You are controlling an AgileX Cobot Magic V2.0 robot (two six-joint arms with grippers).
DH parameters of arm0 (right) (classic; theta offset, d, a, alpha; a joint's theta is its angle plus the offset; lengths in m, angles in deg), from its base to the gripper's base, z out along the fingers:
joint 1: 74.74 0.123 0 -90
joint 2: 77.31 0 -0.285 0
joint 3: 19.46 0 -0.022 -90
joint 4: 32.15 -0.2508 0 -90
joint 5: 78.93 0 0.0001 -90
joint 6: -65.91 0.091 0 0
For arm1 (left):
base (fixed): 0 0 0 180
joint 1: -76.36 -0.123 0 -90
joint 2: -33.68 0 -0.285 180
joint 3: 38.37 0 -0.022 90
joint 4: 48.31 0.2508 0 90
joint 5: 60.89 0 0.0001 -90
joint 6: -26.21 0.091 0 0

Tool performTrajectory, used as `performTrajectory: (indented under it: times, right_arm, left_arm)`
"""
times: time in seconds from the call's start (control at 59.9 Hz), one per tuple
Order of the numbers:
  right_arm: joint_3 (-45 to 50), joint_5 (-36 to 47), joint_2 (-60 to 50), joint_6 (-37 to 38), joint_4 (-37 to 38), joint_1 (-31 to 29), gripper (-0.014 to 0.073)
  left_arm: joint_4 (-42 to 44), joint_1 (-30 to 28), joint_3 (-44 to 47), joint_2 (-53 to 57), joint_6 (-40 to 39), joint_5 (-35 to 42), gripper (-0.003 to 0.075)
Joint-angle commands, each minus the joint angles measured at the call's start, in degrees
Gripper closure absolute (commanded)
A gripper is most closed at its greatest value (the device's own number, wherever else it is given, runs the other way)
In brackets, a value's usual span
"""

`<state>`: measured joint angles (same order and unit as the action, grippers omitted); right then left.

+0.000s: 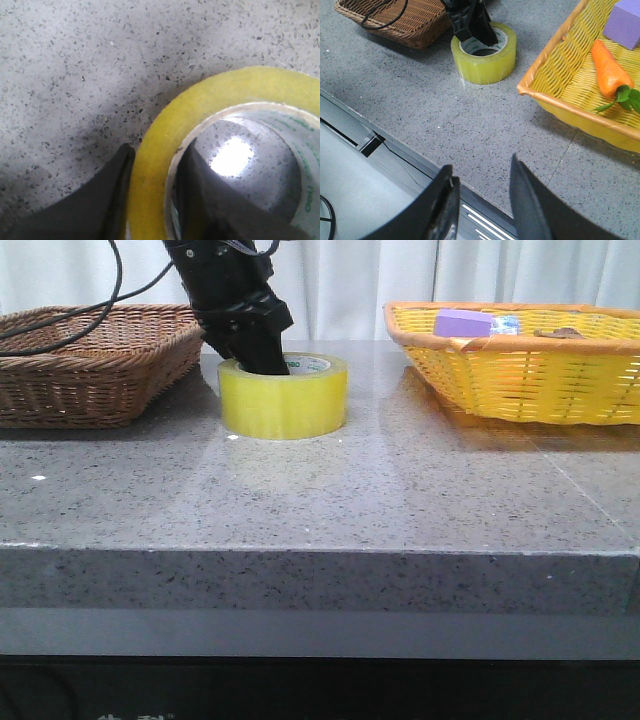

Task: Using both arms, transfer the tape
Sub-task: 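Lower the left gripper into the tape roll's hole and grasp it, then lift the tape roll with the left gripper into the brown basket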

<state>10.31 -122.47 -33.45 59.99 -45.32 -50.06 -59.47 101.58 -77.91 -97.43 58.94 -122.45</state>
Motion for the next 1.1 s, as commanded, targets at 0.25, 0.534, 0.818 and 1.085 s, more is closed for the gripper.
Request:
performTrajectory:
  times: [0.25,0.534,0.818,1.085]
  right_arm:
    - [-1.34,3.88,-0.13,-0.1,-0.78,0.0,0.0307]
    - [-1.34,3.88,-0.13,-0.1,-0.78,0.0,0.0307]
    - [-1.34,3.88,-0.13,-0.1,-0.78,0.0,0.0307]
    - [-1.34,3.88,-0.13,-0.1,-0.78,0.0,0.0307]
  left_arm:
    - [-1.13,0.44,-8.42,3.41,-2.7,-5.13,0.0723]
    - [-0.75,0.23,-19.59,4.57,-6.63,-11.92,0.0723]
    - [7.27,0.11,-19.35,11.45,-8.46,-11.92,0.0723]
    - [11.56,-6.32,-18.46,17.76,-11.38,-11.92,0.0723]
